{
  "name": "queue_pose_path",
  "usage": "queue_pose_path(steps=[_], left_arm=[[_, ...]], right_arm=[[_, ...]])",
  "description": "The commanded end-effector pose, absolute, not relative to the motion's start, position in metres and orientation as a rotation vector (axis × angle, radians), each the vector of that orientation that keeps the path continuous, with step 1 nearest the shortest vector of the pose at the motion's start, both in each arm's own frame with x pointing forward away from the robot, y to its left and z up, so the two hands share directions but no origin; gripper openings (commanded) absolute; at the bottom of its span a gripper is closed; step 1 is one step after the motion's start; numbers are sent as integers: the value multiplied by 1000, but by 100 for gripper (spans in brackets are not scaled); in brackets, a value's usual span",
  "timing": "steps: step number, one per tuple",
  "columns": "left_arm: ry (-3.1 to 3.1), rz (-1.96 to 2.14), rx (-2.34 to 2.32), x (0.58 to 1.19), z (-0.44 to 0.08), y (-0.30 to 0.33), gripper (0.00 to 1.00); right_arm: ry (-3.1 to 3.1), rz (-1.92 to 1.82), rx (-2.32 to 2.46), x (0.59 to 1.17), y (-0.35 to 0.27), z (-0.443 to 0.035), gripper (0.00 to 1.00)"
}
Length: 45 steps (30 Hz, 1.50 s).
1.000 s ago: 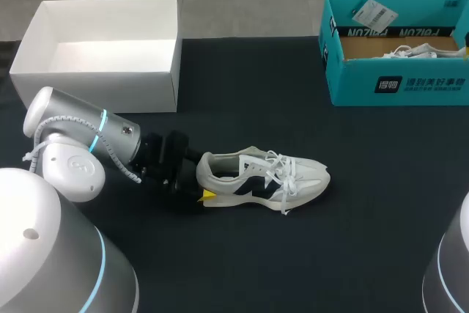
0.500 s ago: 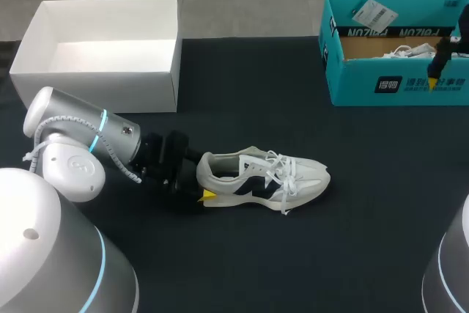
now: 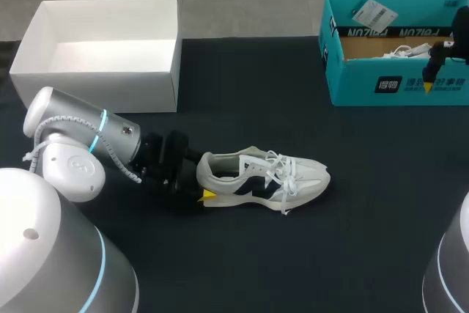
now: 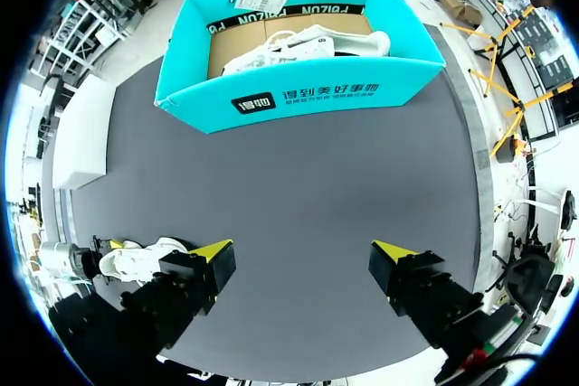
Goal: Take the shoe out of the shoebox, open the shoe tongue, remove and reinsert the insole, then place the shoe into the shoebox
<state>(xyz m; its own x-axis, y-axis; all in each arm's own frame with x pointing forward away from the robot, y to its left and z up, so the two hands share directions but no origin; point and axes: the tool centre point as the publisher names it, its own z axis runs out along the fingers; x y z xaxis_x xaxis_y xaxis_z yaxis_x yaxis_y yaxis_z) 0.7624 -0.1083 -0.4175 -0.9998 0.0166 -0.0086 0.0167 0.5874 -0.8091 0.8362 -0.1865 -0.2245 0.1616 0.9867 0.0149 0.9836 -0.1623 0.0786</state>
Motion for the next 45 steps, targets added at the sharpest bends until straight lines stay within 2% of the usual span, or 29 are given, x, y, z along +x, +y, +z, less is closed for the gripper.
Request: queue_pose_path(steps=[1,26,31,45], left_arm=[[2797,-1423,27,761,-417,-109,0],[2797,-1423,27,761,-417,-109,0],[2797,-1423,27,761,-417,-109,0],[2797,-1423,27,761,-417,-109,0]], right_arm=[[2009,88,2345,832,-179,-227,100],[2089,143,2296,744,-15,-265,100],[2275,79,2187,730,0,-289,100],[2275,79,2187,730,0,-289,100]])
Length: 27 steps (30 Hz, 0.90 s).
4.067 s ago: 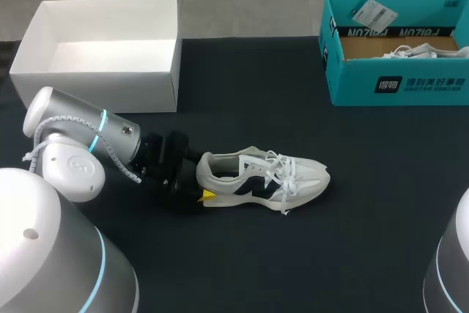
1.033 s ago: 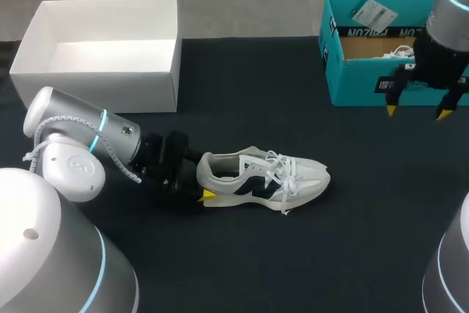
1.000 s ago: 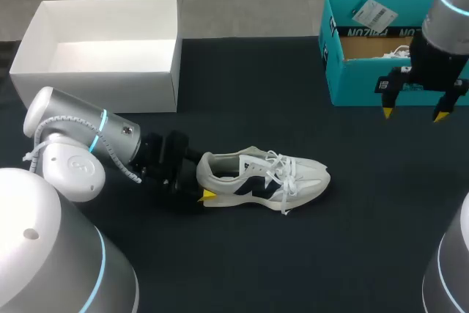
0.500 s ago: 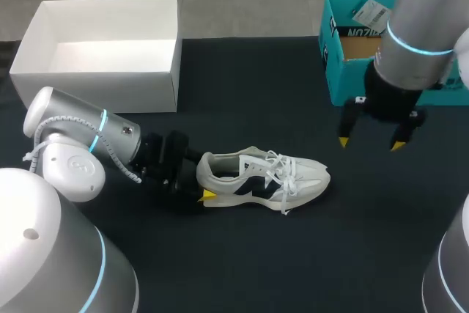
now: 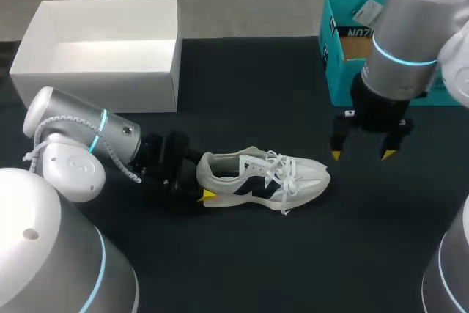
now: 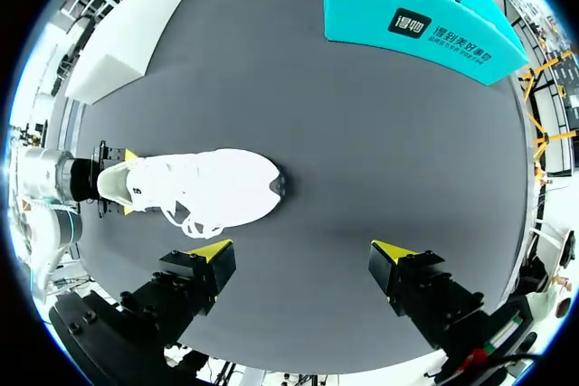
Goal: Take the shoe out of the shoebox, open the shoe tongue, remove and reinsert the insole, then place the shoe into the shoebox
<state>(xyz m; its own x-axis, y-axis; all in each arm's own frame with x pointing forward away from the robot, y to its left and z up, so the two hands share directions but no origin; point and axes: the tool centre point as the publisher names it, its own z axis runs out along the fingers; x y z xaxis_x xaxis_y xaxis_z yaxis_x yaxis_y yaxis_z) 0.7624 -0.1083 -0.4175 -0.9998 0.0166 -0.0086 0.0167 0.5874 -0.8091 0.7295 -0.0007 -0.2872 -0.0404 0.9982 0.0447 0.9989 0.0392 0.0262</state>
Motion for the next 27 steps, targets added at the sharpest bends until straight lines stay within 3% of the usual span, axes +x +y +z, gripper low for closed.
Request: queue_pose_path(steps=[1,17,27], left_arm=[[2797,-1423,27,761,-417,-109,0],[2797,-1423,27,761,-417,-109,0],[2797,-1423,27,761,-417,-109,0]], right_arm=[[-2253,-78,-2166,730,0,-289,100],[-2149,-66,-2485,714,90,-285,100],[-2199,-48,-2438,727,134,-297,100]])
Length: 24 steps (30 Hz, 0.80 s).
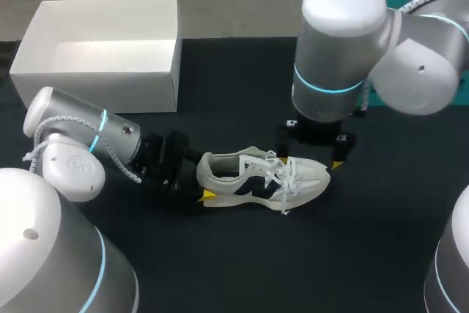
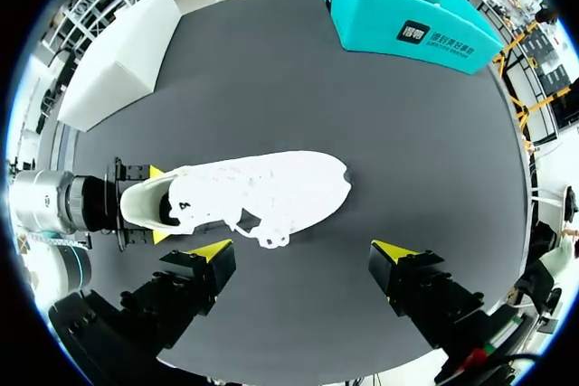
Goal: Take the shoe out of the shoebox, open the shoe tongue, remove and reinsert the insole, then place the shoe into the shoebox
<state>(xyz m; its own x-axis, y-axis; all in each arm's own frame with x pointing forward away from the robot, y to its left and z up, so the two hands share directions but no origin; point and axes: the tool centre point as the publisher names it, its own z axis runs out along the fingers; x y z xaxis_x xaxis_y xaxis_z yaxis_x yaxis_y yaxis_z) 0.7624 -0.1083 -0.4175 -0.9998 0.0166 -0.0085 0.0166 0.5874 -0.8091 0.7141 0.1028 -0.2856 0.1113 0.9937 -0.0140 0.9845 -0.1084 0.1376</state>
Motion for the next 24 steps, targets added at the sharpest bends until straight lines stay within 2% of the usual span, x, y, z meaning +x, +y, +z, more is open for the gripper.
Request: queue_pose_path(steps=[1,10,24], left_arm=[[2797,-1423,27,761,-417,-109,0],[2797,-1423,27,761,-417,-109,0],[2797,-1423,27,761,-417,-109,0]], right_arm=[[2014,42,2219,729,139,-299,100],[2070,-7,2124,746,180,-314,100],[2033,-72,2037,742,207,-323,100]])
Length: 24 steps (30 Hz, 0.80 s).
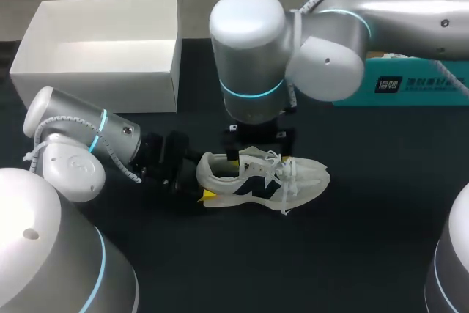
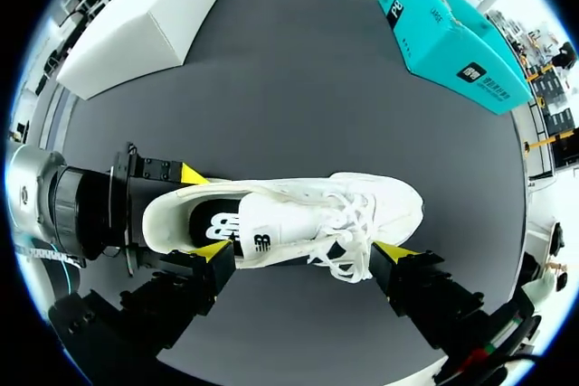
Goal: Take the shoe out of the shoebox, open the shoe tongue, remove and reinsert the insole, then place the shoe into the shoebox
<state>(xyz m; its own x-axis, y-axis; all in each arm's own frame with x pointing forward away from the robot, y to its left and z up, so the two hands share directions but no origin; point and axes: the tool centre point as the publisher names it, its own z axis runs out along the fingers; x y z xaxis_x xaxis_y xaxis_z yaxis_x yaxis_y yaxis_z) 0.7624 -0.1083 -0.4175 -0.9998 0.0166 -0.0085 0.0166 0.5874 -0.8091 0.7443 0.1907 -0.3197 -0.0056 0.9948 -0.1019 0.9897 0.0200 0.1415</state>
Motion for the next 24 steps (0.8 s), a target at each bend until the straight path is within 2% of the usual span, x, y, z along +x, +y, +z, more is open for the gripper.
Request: queue_pose_path(steps=[1,18,21,24], left_arm=[[2797,-1423,27,761,-417,-109,0],[2797,-1423,27,761,-417,-109,0],[2797,-1423,27,761,-417,-109,0],[2797,-1423,27,761,-417,-109,0]], right_arm=[[2032,-72,2039,742,207,-323,100],[1986,-101,2074,749,208,-335,100],[1971,-106,2095,750,201,-335,84],[1960,-108,2118,751,195,-337,73]])
